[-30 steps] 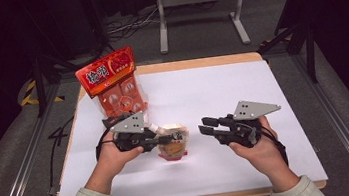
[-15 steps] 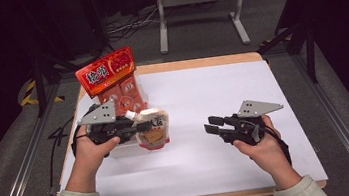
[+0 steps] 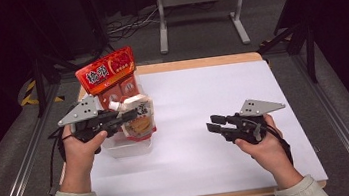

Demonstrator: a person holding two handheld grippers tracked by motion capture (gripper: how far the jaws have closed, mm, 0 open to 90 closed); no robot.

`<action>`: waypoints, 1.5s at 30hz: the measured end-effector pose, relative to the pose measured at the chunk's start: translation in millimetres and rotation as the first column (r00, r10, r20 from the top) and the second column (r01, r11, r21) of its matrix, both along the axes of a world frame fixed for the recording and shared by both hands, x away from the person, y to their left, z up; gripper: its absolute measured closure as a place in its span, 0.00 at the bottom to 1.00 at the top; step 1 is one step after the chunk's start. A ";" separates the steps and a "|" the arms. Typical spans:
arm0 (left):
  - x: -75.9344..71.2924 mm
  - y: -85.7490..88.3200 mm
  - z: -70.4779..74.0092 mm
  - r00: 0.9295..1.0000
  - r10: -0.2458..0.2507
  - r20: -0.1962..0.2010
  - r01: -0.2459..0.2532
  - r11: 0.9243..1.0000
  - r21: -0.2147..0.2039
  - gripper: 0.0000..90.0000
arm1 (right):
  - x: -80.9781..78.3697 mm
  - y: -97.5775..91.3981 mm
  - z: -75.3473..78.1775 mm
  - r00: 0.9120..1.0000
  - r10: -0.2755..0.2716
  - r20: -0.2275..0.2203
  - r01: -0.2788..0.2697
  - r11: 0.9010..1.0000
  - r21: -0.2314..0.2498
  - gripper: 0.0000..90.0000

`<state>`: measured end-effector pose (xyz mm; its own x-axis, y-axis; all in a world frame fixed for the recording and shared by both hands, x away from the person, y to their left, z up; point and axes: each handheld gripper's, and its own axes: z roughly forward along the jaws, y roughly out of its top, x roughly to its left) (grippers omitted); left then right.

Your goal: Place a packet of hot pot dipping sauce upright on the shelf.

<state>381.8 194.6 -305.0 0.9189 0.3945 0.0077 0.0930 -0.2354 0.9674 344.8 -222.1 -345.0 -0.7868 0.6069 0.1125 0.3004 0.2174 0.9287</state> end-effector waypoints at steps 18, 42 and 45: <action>9.7 21.0 -15.3 0.995 0.095 -0.002 -0.095 0.994 0.051 0.97 | 3.7 -7.5 -0.2 0.999 -0.033 0.015 0.033 0.999 -0.006 0.70; 16.8 14.0 -53.7 0.989 0.082 -0.123 -0.062 0.986 0.156 0.97 | 8.4 -10.3 -0.3 0.999 -0.047 0.026 0.046 0.999 0.007 0.63; 17.5 14.5 -57.2 0.988 0.084 -0.131 -0.062 0.985 0.161 0.96 | 8.1 -12.7 -0.7 0.998 -0.052 0.025 0.052 0.999 0.011 0.63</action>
